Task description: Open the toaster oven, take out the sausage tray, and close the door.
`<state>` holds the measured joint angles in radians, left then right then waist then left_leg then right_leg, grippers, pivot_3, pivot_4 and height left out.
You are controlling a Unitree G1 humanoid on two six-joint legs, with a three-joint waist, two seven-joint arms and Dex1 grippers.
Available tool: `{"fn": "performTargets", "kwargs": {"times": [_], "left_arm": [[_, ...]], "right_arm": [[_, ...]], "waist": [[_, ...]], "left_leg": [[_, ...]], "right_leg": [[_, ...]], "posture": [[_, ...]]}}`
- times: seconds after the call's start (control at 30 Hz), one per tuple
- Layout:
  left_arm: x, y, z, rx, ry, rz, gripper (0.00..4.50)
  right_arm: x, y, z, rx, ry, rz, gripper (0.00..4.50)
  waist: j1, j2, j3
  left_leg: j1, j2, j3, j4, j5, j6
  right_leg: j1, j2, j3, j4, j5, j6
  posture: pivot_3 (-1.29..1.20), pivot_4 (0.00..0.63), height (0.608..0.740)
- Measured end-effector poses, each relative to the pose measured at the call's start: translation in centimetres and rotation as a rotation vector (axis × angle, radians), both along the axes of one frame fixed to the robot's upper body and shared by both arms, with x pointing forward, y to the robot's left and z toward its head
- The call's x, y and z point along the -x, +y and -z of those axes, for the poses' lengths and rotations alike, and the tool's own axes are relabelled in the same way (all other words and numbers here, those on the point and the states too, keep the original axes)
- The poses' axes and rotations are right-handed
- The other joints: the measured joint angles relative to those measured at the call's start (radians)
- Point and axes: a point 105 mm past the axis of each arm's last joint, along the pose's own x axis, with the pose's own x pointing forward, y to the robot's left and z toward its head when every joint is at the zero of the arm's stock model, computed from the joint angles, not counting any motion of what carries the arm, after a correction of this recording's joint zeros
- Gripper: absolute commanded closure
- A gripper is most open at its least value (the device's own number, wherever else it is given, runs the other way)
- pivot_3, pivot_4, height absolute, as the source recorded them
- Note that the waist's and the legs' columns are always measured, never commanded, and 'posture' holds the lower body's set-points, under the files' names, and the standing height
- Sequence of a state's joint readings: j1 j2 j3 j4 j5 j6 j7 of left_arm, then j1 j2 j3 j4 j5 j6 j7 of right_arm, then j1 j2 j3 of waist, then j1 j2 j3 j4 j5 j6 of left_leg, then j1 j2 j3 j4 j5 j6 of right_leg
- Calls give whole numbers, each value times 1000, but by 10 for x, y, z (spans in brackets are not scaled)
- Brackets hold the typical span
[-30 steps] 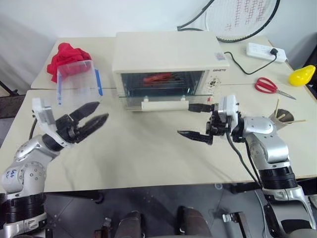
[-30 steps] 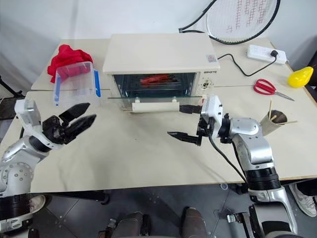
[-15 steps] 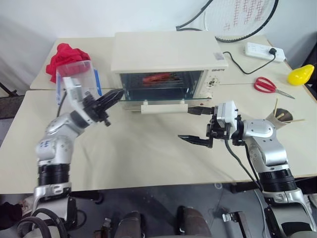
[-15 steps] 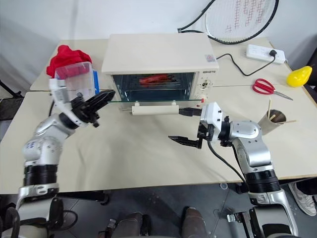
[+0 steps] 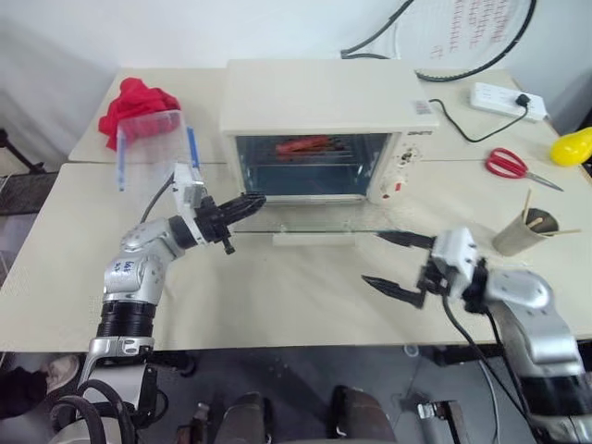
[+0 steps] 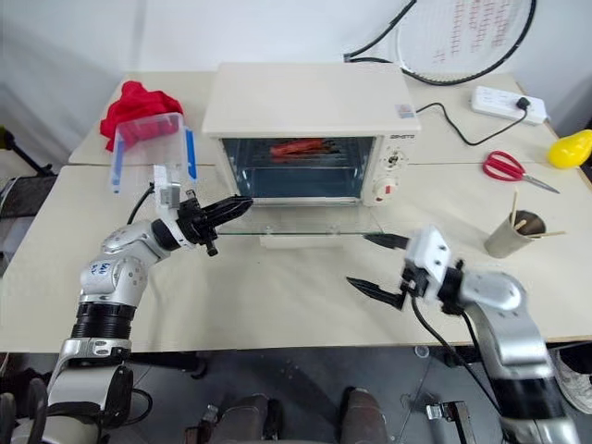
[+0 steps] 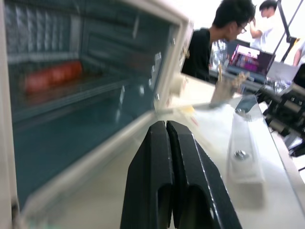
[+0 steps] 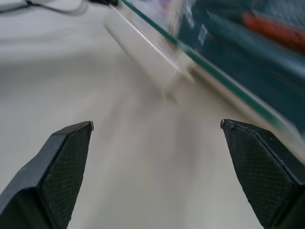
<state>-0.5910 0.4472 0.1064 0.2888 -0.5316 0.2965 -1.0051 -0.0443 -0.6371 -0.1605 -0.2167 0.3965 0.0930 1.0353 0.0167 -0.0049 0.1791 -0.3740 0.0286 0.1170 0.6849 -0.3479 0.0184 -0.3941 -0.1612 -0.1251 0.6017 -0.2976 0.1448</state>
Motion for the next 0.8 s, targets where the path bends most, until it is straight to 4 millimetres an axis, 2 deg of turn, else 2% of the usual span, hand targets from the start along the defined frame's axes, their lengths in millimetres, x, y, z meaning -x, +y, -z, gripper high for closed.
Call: {"fn": "performTargets", "kwargs": {"times": [0.1,0.23,0.37,0.5,0.57,0.67,0.8], "left_arm": [[3,-2,13,-42,12,6,4452],[8,-7,33,-90,18,9,4452],[13,-8,52,-173,1,14,4452],[13,-6,53,-164,-27,-26,4452],[14,-6,53,-152,-35,-30,4452],[20,2,52,-101,-35,-49,3880],[35,9,37,-29,-82,-57,2665]], "right_arm": [[10,-15,4,15,9,90,0],[5,-26,-21,44,-108,199,0],[-6,-23,-42,56,-189,229,0],[-28,4,-66,66,-273,218,0],[-39,14,-64,114,-272,238,0],[-58,43,-68,98,-306,224,0],[-77,79,-73,147,-423,195,0]], "waist": [[2,0,0],[-1,0,0],[-3,0,0],[-7,0,0],[-5,0,0],[-17,0,0],[-26,0,0]], "left_leg": [[1,0,2,3,0,0],[4,1,3,3,0,0],[3,1,3,3,0,0],[4,1,2,3,0,0],[3,1,2,3,0,0],[2,1,2,3,0,0],[1,2,1,2,0,0]], "right_leg": [[0,0,3,1,1,-1],[1,0,5,3,2,-2],[0,0,4,3,2,-2],[0,0,5,3,2,-2],[0,0,4,4,2,-2],[-1,0,4,3,2,-2],[-2,0,2,3,1,-2]], "posture": [[0,150,740],[0,150,740],[0,150,740],[0,150,740],[0,150,740],[0,150,740],[0,150,740]]}}
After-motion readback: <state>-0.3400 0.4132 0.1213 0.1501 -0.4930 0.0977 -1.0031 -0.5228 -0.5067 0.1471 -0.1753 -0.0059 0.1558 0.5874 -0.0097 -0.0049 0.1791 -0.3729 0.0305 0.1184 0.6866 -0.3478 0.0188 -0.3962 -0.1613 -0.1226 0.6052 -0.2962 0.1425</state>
